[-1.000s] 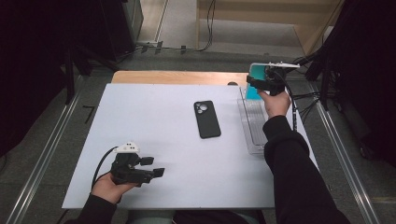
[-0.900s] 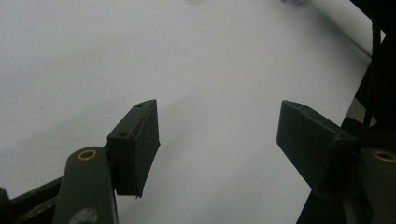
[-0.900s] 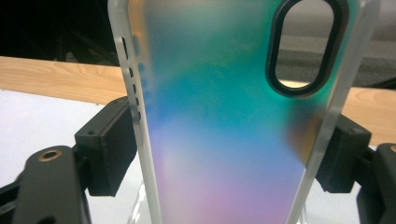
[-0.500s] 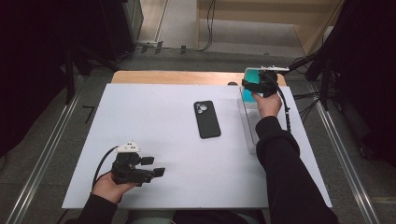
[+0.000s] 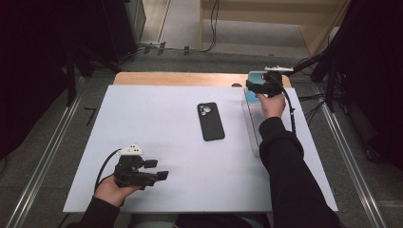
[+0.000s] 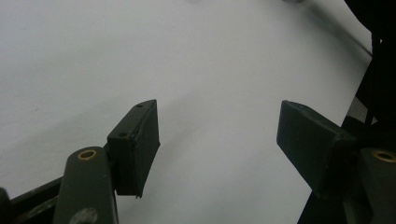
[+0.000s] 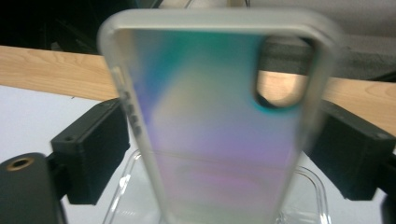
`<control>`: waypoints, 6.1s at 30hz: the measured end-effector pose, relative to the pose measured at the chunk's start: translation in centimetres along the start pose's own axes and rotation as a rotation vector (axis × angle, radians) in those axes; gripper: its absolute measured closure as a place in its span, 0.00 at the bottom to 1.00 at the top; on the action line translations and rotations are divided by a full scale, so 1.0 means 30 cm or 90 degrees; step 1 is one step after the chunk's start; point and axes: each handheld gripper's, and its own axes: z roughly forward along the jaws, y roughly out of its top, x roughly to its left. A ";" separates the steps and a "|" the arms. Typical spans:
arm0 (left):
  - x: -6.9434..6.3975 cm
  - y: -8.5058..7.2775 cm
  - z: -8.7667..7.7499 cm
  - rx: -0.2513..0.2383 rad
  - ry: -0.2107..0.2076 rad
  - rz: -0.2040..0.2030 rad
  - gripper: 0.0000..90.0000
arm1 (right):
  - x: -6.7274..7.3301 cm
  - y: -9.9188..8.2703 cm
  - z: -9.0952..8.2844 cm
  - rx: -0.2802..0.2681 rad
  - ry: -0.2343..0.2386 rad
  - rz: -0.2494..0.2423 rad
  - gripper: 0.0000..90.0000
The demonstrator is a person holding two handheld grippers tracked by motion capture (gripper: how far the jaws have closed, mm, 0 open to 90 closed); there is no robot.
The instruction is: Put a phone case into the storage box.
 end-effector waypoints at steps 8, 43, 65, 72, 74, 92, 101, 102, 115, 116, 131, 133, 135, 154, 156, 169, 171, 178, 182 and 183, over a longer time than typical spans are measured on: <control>0.001 0.001 0.000 0.000 0.000 0.000 0.33 | -0.005 0.006 -0.010 0.010 0.000 0.006 0.00; 0.047 0.055 0.001 0.004 -0.029 -0.006 0.30 | 0.156 -0.023 -0.327 0.087 0.203 -0.062 0.07; 0.094 0.080 0.006 0.000 -0.033 -0.005 0.30 | 0.265 -0.199 -0.468 0.120 0.308 -0.144 0.16; 0.087 0.081 0.010 0.000 -0.042 0.000 0.30 | 0.277 -0.256 -0.524 0.116 0.336 -0.147 0.19; 0.082 0.082 0.011 0.000 -0.044 0.001 0.30 | 0.281 -0.275 -0.535 0.118 0.342 -0.151 0.19; 0.065 0.081 0.012 -0.002 -0.055 0.012 0.30 | 0.271 -0.451 -0.585 0.158 0.373 -0.177 0.20; 0.063 0.081 0.012 -0.002 -0.060 0.011 0.30 | 0.248 -0.525 -0.591 0.178 0.379 -0.168 0.20; 0.062 0.081 0.013 -0.002 -0.062 0.012 0.30 | 0.245 -0.531 -0.591 0.181 0.378 -0.170 0.20; 0.060 0.080 0.013 -0.009 -0.057 0.009 0.30 | 0.261 -0.533 -0.584 0.171 0.388 -0.171 0.19; 0.060 0.081 0.013 -0.011 -0.058 0.009 0.30 | 0.264 -0.529 -0.584 0.177 0.387 -0.168 0.19; 0.060 0.044 -0.012 -0.012 -0.036 -0.006 0.30 | 0.339 -0.451 -0.557 0.163 0.334 -0.122 0.19; 0.061 0.038 -0.017 -0.016 -0.030 -0.010 0.30 | 0.346 -0.441 -0.553 0.157 0.327 -0.117 0.19; 0.062 0.033 -0.022 -0.021 -0.027 -0.015 0.30 | 0.355 -0.430 -0.549 0.153 0.314 -0.119 0.19; 0.056 0.019 -0.032 -0.016 -0.032 -0.023 0.30 | 0.416 -0.317 -0.452 0.147 0.239 -0.085 0.19; 0.054 0.019 -0.032 -0.017 -0.033 -0.023 0.30 | 0.419 -0.303 -0.440 0.143 0.234 -0.087 0.19; 0.058 0.021 -0.030 -0.016 -0.033 -0.024 0.30 | 0.425 -0.217 -0.353 0.130 0.208 -0.085 0.18; 0.060 0.023 -0.028 -0.018 -0.035 -0.025 0.30 | 0.429 -0.203 -0.335 0.126 0.204 -0.083 0.18; 0.063 0.030 -0.021 -0.016 -0.038 -0.025 0.30 | 0.448 -0.173 -0.277 0.124 0.197 -0.061 0.18; 0.063 0.031 -0.019 -0.013 -0.037 -0.023 0.30 | 0.467 -0.164 -0.248 0.121 0.186 -0.065 0.18; 0.063 0.032 -0.020 -0.011 -0.037 -0.022 0.30 | 0.472 -0.161 -0.241 0.122 0.187 -0.067 0.17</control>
